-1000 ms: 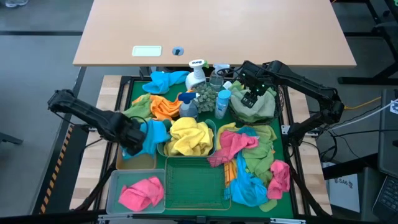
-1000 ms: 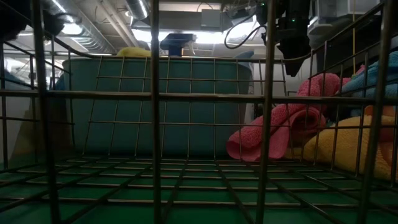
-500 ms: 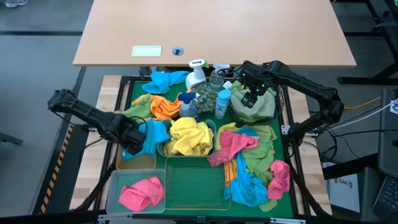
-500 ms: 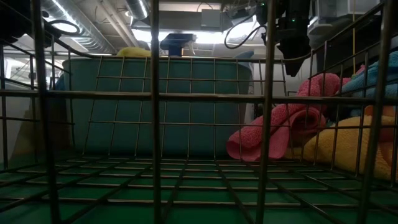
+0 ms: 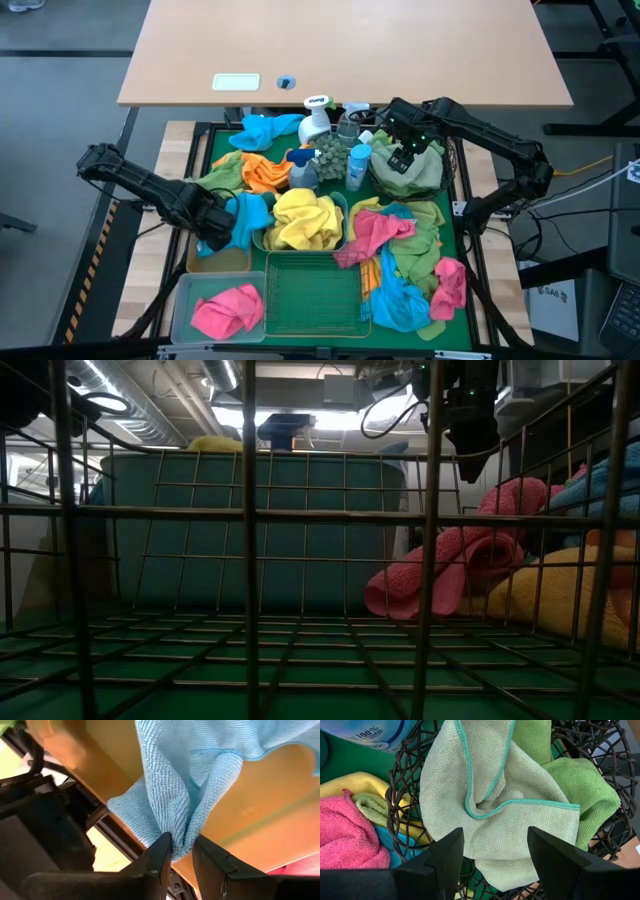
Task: Sort microfiber towel by color & place in baskets
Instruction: Put the blue microfiber towel into the orange bin
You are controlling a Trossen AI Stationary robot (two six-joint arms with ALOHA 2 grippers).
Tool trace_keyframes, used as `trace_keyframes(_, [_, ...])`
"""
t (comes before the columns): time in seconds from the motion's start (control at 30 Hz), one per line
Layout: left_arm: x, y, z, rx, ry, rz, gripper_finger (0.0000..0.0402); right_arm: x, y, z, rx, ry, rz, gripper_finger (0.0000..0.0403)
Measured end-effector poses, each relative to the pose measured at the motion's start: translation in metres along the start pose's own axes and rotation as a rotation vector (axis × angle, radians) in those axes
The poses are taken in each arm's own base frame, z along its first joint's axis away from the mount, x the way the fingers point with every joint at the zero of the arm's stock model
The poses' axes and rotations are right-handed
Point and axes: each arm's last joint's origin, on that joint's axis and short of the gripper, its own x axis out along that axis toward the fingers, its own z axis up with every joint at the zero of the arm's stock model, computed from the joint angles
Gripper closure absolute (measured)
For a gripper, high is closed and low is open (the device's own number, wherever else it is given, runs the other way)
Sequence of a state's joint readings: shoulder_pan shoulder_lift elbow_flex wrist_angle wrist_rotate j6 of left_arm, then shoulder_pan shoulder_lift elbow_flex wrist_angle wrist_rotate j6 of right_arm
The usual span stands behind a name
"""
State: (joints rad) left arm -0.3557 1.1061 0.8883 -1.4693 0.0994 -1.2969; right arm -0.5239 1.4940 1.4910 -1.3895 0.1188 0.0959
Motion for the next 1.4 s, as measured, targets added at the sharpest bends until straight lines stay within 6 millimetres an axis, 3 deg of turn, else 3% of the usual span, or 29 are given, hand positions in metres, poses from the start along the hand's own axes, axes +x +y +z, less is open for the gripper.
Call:
trace_keyframes(0.27, [0.0, -0.008, 0.003, 0.08, -0.049, -0.078, 0.033, 0.0, 0.0, 0.0, 0.0, 0.0, 0.0, 0.0182])
trace_keyframes(0.5, [-0.004, -0.024, 0.012, 0.187, -0.279, -0.19, 0.033, 0.0, 0.0, -0.001, -0.051, 0.008, -0.001, 0.0182])
trace_keyframes(1.0, [-0.001, -0.031, 0.023, 0.146, -0.36, -0.155, 0.033, 0.0, 0.0, -0.001, -0.051, 0.006, 0.0, 0.0182])
trace_keyframes(1.4, [-0.01, -0.056, 0.033, 0.15, -0.52, -0.38, 0.033, 0.0, 0.001, 0.007, -0.041, -0.072, 0.005, 0.0182])
